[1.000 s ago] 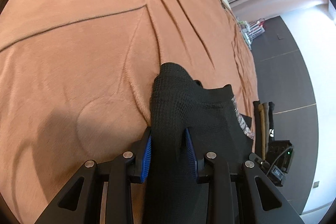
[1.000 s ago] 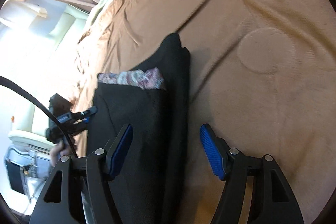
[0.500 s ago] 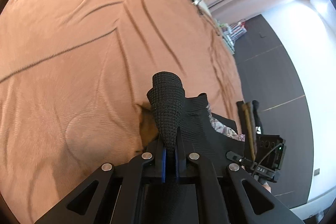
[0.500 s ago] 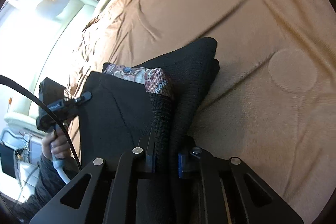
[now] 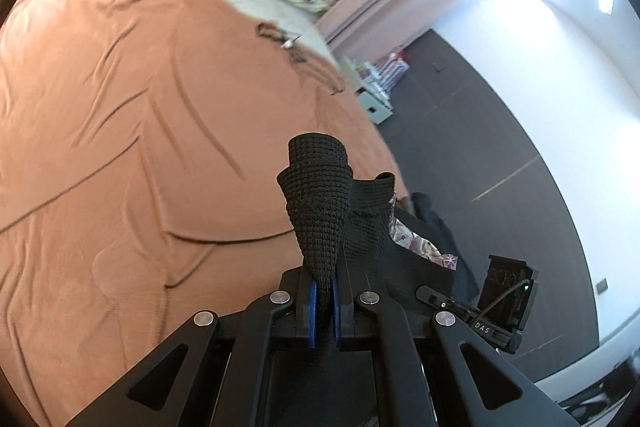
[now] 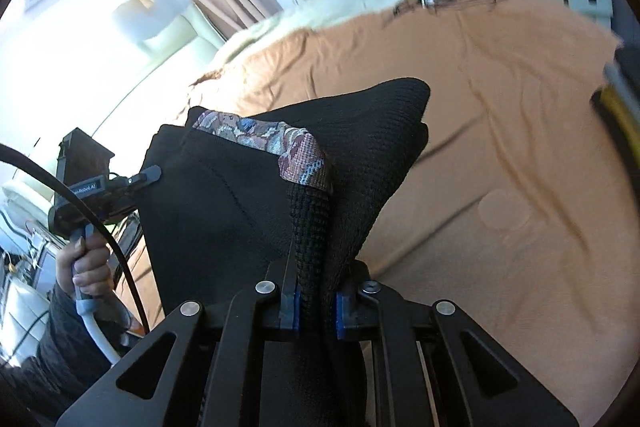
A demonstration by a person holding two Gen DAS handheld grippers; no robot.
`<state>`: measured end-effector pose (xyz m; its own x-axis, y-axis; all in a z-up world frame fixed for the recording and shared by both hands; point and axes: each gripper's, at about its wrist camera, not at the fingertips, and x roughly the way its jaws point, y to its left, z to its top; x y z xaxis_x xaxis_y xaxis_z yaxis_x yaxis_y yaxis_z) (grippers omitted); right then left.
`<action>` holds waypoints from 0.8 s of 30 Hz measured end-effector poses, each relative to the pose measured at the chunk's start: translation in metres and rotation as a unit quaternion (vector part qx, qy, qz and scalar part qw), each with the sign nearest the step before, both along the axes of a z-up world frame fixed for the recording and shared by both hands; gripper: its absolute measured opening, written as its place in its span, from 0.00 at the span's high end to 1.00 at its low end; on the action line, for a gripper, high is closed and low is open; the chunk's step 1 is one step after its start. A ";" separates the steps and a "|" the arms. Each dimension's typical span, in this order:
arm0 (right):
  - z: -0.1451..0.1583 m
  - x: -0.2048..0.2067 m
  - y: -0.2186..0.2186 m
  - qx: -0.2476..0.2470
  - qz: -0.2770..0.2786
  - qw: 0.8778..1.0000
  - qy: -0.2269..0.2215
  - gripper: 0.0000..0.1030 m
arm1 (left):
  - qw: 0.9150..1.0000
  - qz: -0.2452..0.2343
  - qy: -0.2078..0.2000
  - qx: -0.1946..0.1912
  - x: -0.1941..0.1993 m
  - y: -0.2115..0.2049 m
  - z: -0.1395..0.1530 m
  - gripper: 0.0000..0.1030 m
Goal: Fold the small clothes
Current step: 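Lift the folded shirt with both grippers and carry it to the clothes stack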
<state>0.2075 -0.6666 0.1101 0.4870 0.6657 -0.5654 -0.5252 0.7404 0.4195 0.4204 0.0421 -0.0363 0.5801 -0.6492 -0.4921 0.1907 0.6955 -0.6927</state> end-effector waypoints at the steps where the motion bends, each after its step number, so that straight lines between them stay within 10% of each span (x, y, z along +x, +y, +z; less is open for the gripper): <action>1: 0.009 -0.011 -0.005 0.001 -0.001 1.000 -0.016 0.92 | 1.000 -0.002 -0.009 0.001 -0.004 -0.004 0.008 0.95; 24: 0.120 -0.190 -0.189 -0.016 -0.095 0.975 -0.198 0.92 | 0.981 -0.116 -0.155 0.016 -0.059 -0.196 0.161 0.95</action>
<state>0.0174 -0.8552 0.2305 0.7849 0.5264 -0.3269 -0.4927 0.8501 0.1859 0.3610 -0.1540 0.1245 0.5431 -0.7685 -0.3384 0.5443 0.6290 -0.5550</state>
